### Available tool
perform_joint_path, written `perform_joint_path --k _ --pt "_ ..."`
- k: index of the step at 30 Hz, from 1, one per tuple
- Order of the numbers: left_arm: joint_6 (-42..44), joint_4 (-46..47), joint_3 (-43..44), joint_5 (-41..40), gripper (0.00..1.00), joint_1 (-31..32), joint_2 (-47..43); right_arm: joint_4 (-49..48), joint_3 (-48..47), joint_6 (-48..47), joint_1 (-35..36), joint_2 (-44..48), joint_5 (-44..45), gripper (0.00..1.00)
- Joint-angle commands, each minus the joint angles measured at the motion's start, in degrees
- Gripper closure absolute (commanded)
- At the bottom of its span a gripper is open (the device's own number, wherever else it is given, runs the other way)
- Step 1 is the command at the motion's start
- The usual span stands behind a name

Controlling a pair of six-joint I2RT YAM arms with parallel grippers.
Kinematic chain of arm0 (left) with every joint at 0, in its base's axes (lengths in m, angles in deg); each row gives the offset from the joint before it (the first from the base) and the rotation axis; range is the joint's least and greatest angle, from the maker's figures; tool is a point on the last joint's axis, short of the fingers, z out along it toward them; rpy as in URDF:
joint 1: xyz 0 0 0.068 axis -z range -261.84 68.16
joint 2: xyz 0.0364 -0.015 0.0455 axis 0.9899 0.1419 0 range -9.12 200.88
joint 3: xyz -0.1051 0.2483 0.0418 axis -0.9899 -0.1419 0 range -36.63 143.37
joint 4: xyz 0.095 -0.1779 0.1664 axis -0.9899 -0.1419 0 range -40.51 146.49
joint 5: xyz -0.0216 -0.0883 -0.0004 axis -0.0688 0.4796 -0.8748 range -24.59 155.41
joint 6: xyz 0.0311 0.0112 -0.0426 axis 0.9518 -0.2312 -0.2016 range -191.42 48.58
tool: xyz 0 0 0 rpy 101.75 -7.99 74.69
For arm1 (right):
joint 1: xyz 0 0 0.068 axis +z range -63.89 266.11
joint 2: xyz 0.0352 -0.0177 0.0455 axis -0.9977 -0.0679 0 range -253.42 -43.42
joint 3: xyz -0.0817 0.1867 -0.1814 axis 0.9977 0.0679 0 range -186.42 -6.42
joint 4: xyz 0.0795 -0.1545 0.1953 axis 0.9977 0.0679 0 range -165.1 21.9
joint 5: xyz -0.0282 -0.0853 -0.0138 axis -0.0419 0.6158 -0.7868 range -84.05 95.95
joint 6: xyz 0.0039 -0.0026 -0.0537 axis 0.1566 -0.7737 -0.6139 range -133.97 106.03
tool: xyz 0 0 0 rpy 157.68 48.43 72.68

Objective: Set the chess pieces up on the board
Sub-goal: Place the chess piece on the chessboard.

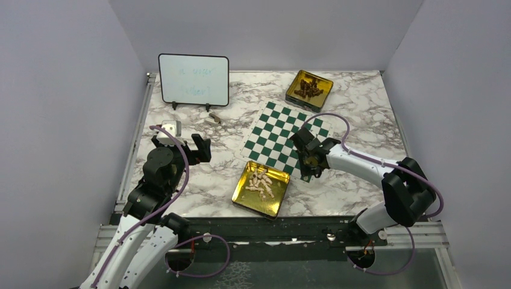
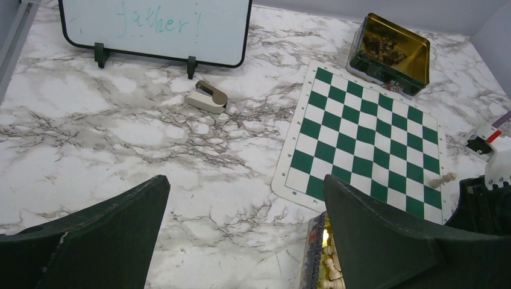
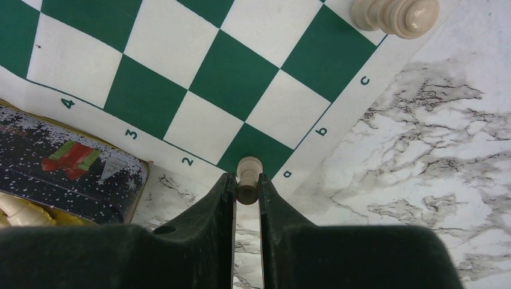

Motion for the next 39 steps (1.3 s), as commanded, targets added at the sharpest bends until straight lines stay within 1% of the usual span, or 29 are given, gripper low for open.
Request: perform_joint_path --k 1,12,20,27,39 --pt "0.5 1.6 -0.5 0.7 0.01 0.3 -0.5 -1.3 0.7 1.1 -0.3 2.1 0.5 0.8" --pt "0.4 1.7 -0.4 0.8 0.01 0.3 -0.2 -1.4 1.0 1.0 -0.3 2.7 1.0 0.79" --pt "0.5 1.7 -0.5 0.8 0.01 0.3 -0.1 -2.2 1.9 1.2 -0.3 2.2 0.7 0.76" --pt "0.5 1.7 -0.5 0.8 0.01 0.2 -0.2 -2.0 1.7 1.3 -0.3 2.3 1.0 0.67" --pt "0.4 1.7 -0.5 1.0 0.01 0.3 -0.1 1.9 -1.1 1.1 -0.3 4.9 1.5 0.59"
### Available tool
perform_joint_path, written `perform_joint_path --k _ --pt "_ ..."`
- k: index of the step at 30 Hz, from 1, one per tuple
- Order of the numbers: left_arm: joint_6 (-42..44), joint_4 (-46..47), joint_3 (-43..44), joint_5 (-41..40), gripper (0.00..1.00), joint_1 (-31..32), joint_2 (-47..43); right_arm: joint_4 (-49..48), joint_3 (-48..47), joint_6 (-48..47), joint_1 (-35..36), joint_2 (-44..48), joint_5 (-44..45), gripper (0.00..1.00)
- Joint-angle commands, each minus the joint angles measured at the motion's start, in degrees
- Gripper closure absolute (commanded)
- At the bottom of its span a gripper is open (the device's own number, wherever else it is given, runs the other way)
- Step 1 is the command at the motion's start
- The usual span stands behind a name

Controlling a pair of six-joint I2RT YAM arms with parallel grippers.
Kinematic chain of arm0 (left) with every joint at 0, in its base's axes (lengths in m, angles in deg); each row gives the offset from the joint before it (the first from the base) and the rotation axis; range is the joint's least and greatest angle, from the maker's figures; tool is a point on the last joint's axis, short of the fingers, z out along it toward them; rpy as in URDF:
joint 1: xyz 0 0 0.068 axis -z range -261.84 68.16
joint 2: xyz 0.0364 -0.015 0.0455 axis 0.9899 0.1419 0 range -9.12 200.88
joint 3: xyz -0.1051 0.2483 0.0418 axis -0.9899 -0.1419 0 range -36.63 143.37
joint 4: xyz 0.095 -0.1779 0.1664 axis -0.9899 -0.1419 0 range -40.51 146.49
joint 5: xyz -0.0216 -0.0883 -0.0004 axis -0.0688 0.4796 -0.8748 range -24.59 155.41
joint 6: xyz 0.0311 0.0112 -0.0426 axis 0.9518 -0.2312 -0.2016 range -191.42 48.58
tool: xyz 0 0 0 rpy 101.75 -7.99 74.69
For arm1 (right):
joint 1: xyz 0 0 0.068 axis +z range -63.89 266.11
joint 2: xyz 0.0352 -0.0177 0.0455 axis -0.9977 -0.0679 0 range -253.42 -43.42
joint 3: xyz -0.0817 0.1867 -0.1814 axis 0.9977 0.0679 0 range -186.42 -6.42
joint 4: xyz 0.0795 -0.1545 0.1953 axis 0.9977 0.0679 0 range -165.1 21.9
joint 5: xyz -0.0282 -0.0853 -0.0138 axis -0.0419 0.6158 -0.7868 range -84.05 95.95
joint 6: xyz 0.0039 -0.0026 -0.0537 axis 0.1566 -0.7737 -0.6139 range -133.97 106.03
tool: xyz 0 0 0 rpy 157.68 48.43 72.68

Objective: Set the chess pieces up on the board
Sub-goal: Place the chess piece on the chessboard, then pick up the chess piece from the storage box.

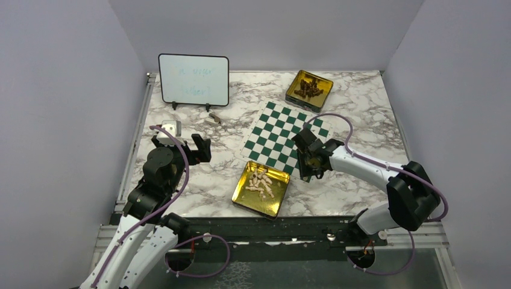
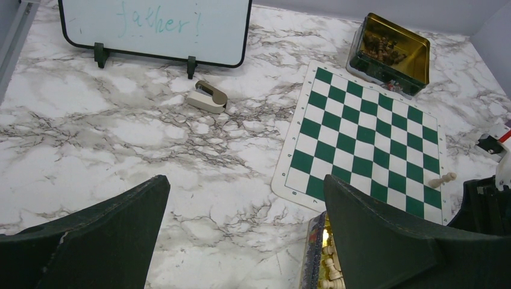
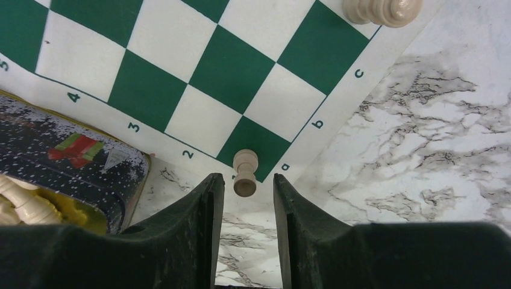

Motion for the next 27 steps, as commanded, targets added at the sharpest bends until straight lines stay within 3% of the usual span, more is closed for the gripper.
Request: perform_joint_path --k 1,7,15,27 --pt "0.4 1.7 -0.5 1.0 0.01 0.2 0.0 2.6 -2.8 0.4 -0.3 3.0 1.3 0.59" --pt "0.5 1.9 -0.6 1.3 0.01 0.3 0.2 2.8 -5.8 -1.2 -0.3 5.3 -2.5 0.61" --pt "0.4 1.9 -0.5 1.3 0.01 0.3 1.0 -5.5 -5.4 -2.3 1.1 8.4 -15.9 0.66" --pt "0.4 1.8 -0.6 1.1 0.01 0.2 0.7 -9.9 -6.5 -2.1 17.1 2.3 -9.5 0.67"
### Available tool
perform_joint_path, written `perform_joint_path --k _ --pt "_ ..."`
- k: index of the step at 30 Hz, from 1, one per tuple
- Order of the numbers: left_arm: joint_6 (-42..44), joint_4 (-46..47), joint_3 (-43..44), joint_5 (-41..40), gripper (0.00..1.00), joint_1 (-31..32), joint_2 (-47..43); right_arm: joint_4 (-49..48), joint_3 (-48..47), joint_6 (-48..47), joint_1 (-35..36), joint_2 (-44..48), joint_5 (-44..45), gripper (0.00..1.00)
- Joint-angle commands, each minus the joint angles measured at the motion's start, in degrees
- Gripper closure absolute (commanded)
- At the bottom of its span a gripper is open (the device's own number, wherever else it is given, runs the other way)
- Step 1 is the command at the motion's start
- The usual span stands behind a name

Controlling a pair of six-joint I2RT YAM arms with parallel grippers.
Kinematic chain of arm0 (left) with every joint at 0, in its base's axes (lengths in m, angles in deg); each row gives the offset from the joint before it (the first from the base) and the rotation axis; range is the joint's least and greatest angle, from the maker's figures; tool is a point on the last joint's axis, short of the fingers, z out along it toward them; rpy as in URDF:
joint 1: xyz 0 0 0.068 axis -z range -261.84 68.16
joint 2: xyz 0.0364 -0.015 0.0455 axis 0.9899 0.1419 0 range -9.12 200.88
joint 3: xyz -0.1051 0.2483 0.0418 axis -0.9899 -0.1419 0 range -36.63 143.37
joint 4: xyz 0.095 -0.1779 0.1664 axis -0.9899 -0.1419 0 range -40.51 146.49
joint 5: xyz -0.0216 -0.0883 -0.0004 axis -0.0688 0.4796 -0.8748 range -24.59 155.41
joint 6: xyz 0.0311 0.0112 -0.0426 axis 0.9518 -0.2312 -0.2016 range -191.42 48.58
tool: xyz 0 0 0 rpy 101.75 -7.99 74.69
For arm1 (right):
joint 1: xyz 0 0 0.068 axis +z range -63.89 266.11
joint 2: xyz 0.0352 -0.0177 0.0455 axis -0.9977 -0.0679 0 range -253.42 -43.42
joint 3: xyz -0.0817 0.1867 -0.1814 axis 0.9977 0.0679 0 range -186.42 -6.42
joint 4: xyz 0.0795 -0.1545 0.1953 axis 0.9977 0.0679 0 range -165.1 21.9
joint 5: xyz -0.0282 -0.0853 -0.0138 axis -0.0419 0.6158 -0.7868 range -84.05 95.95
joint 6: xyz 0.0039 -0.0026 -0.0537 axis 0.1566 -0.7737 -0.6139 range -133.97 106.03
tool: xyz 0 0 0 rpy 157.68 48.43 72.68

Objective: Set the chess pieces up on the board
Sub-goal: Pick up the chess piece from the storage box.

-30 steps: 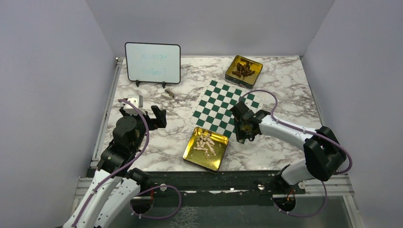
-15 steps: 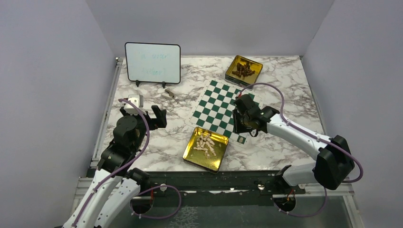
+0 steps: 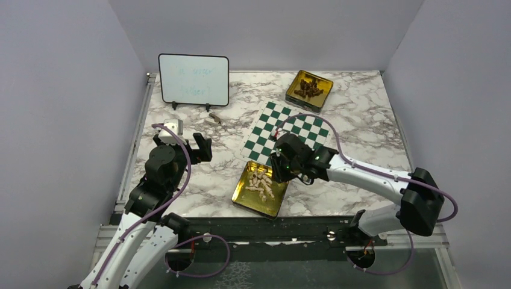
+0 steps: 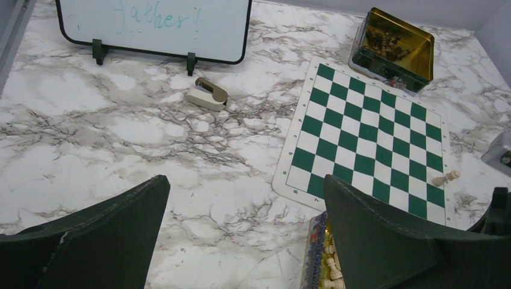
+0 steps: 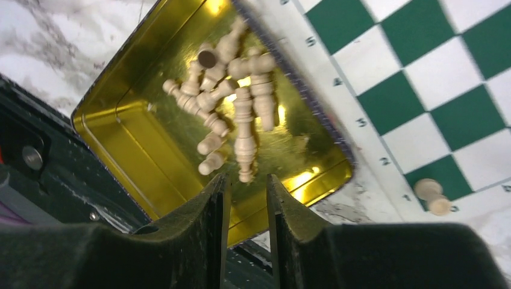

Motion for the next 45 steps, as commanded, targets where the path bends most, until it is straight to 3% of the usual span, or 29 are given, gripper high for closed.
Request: perform_joint_path --k 1,13,45 --pt "0.3 1.4 -0.6 1.1 0.01 0.3 -0.6 -2.6 -1.5 0.3 5.6 -3.7 3.2 0.67" --pt "0.4 1.3 -0.5 1.1 0.01 0.3 -0.8 -3.5 -4.3 4.5 13.8 -13.1 5.6 0.67" --pt "0.4 1.3 -0.5 1.2 0.01 0.3 -0.8 1.3 -6.5 5.8 16.1 -17.6 9.1 0.7"
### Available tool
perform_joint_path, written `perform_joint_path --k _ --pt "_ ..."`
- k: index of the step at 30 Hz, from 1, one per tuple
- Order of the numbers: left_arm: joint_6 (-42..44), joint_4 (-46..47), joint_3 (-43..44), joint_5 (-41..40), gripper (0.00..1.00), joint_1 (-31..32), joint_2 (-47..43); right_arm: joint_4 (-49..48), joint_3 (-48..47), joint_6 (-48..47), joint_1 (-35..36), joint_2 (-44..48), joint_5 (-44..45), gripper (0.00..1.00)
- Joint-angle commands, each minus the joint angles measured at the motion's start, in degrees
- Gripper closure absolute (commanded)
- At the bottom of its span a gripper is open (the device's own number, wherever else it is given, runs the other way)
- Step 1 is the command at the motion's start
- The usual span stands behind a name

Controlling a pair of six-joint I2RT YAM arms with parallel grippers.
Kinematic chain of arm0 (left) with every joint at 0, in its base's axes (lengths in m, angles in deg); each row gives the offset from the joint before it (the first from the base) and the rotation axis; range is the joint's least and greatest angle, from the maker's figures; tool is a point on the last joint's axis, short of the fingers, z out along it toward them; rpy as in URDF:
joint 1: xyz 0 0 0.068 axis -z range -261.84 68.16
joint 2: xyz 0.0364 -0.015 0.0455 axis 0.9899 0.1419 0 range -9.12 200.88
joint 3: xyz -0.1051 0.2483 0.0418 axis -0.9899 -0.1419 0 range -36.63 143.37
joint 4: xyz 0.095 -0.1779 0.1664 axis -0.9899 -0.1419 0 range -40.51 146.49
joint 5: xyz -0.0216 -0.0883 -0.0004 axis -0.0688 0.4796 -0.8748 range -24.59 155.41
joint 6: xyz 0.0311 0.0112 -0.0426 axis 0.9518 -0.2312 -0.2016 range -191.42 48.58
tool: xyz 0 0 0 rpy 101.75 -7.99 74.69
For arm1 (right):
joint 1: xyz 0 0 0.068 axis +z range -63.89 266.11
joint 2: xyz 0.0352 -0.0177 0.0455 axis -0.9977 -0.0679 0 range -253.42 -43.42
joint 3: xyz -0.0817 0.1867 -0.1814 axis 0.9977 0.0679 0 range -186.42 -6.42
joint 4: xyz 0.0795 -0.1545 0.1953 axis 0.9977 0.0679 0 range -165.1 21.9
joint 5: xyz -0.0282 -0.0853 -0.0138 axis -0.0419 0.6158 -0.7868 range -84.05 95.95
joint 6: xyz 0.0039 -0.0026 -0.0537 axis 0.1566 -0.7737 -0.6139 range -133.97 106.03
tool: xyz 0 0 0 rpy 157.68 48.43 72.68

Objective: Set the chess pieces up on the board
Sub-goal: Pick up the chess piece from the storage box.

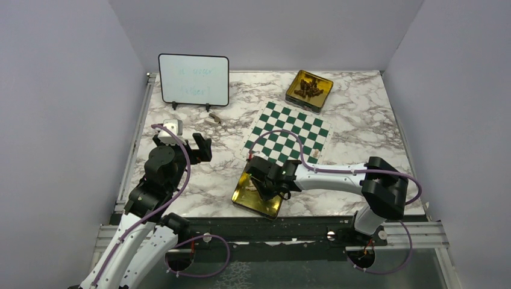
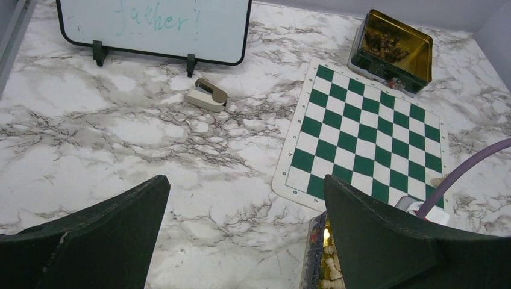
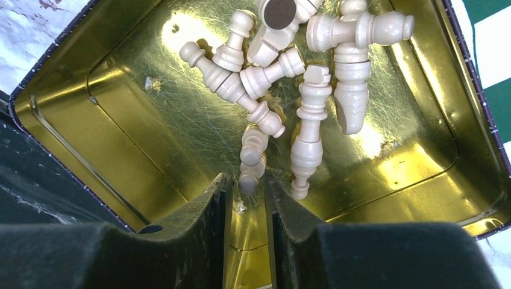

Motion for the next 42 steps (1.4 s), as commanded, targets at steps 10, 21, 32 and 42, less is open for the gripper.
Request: perform_joint_path --k 10,21,32,42 --pt "0.3 1.4 -0.5 1.3 0.01 0.3 -0.3 0.8 -1.5 1.0 0.8 -1.4 1.9 0.74" --pt "0.4 1.5 -0.5 1.3 0.01 0.3 0.2 2.9 -2.9 1.5 0.8 -0.3 2.9 0.79" --pt "0.3 1.4 -0.4 1.7 0.01 0.3 0.6 7.2 -5.5 1.1 0.7 3.9 4.9 0.81" --pt "0.4 1.5 -0.8 2.3 0.01 0.3 1.2 11.7 -9.9 -1.3 -2.4 6.0 8.3 0.82"
